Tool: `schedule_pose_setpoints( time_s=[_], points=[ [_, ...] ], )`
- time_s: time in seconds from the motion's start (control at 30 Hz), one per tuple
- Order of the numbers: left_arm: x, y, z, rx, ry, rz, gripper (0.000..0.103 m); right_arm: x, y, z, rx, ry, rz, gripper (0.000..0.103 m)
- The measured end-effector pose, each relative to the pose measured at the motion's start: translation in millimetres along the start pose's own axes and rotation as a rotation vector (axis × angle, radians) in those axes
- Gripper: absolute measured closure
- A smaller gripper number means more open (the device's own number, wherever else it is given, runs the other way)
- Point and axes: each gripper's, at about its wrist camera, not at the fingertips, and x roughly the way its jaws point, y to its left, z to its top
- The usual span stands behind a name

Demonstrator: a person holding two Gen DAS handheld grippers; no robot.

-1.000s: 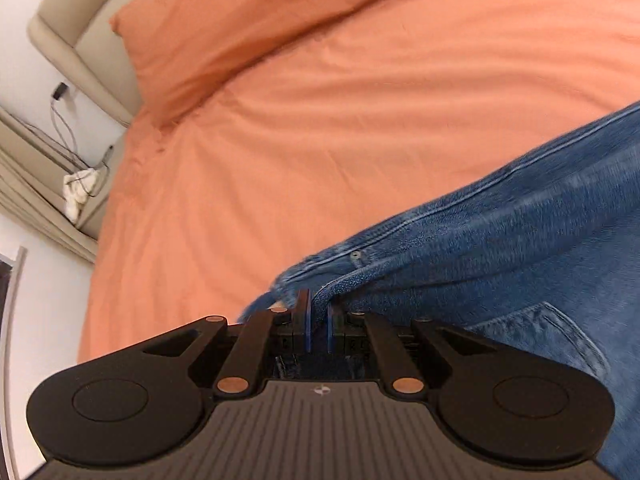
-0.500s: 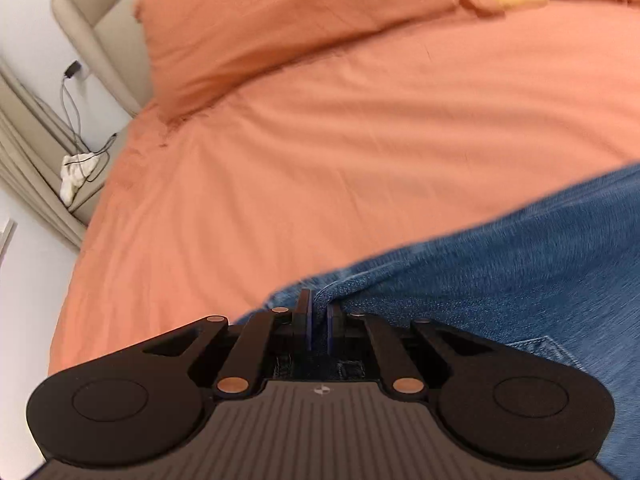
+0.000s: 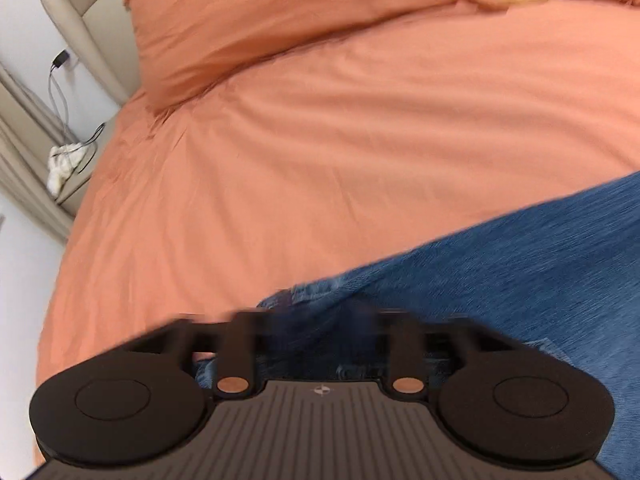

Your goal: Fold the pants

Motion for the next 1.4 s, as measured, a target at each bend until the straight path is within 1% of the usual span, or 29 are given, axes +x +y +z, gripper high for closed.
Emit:
schedule_pose_setpoints(
  time_s=[0.03, 0.07, 0.13, 0.2, 0.33, 0.4, 0.43, 0.57, 0.63, 0.73, 0.83, 0.9, 0.97, 1.03, 1.1, 1.13, 1.2, 1.23, 1.27, 1.3, 1.37, 1.4],
  points=[
    [-5.5, 3.4, 0.5, 0.002, -0.023, -0.003, 0.009, -2.3, -2.6, -1.2, 0.021, -0.003, 0.006, 0.05],
    [-11.1, 5.2, 0.3, 0.01, -0.043, -0.013, 0.011, -5.0, -4.5, -2.2, 0.037, 0.0, 0.012, 0.05],
    [-21.3, 12.5, 1.2, 0.013, -0.041, -0.037, 0.011, -14.2, -8.0, -4.4, 0.07, 0.003, 0.037, 0.045],
    [-32.7, 20.8, -1.9, 0.001, -0.038, -0.036, 0.013, -31.0, -10.2, -7.7, 0.119, -0.006, 0.073, 0.045],
    [-61.4, 54.3, -22.6, -0.085, -0.023, -0.086, 0.015, -72.8, -10.3, -22.1, 0.273, -0.001, 0.225, 0.043],
    [-72.9, 77.1, -35.7, -0.148, -0.002, -0.108, 0.015, -92.1, -8.0, -35.1, 0.342, 0.004, 0.304, 0.043],
    [-80.0, 86.5, -45.5, -0.184, 0.006, -0.12, 0.015, -101.2, -4.6, -42.2, 0.371, 0.01, 0.33, 0.043],
    [-93.4, 127.3, -85.8, -0.366, 0.039, -0.168, 0.015, -128.5, 8.9, -75.1, 0.501, 0.052, 0.431, 0.043],
    [-90.6, 144.2, -111.4, -0.495, 0.049, -0.206, 0.015, -140.5, 12.8, -89.9, 0.552, 0.046, 0.461, 0.043],
    [-73.9, 160.7, -151.8, -0.72, 0.069, -0.3, 0.015, -155.6, 21.6, -108.9, 0.606, 0.041, 0.484, 0.043],
    [-48.5, 159.7, -190.2, -0.951, 0.07, -0.421, 0.015, -165.3, 22.9, -122.5, 0.67, 0.059, 0.512, 0.043],
    [-33.7, 155.0, -206.5, -1.075, 0.061, -0.477, 0.015, -170.3, 18.1, -130.0, 0.715, 0.073, 0.521, 0.042],
    [-21.0, 148.8, -216.9, -1.176, 0.052, -0.497, 0.016, -174.2, 9.3, -137.2, 0.754, 0.082, 0.519, 0.043],
    [-9.1, 143.1, -222.6, -1.251, 0.048, -0.517, 0.017, -177.1, -3.6, -146.3, 0.803, 0.082, 0.519, 0.043],
    [-0.8, 141.2, -225.7, -1.304, 0.037, -0.523, 0.017, -178.0, -21.0, -157.4, 0.863, 0.078, 0.51, 0.042],
    [1.4, 140.7, -223.7, -1.307, 0.024, -0.515, 0.017, -176.2, -29.5, -162.8, 0.899, 0.078, 0.5, 0.042],
    [2.0, 141.3, -214.6, -1.272, 0.008, -0.482, 0.028, -168.6, -47.2, -174.4, 0.978, 0.075, 0.484, 0.043],
    [1.7, 141.3, -209.7, -1.248, 0.011, -0.458, 0.039, -163.9, -56.8, -181.1, 1.024, 0.069, 0.471, 0.042],
    [-0.3, 143.6, -206.3, -1.232, 0.027, -0.424, 0.054, -157.6, -66.3, -188.5, 1.075, 0.064, 0.458, 0.042],
    [-2.1, 145.3, -201.4, -1.22, 0.042, -0.384, 0.063, -150.0, -75.0, -195.6, 1.126, 0.063, 0.448, 0.042],
    [-8.9, 145.7, -188.0, -1.174, 0.056, -0.317, 0.074, -132.9, -90.9, -208.6, 1.221, 0.064, 0.435, 0.042],
    [-16.3, 143.4, -179.4, -1.124, 0.046, -0.269, 0.077, -123.4, -96.6, -214.6, 1.264, 0.069, 0.431, 0.042]
  ],
)
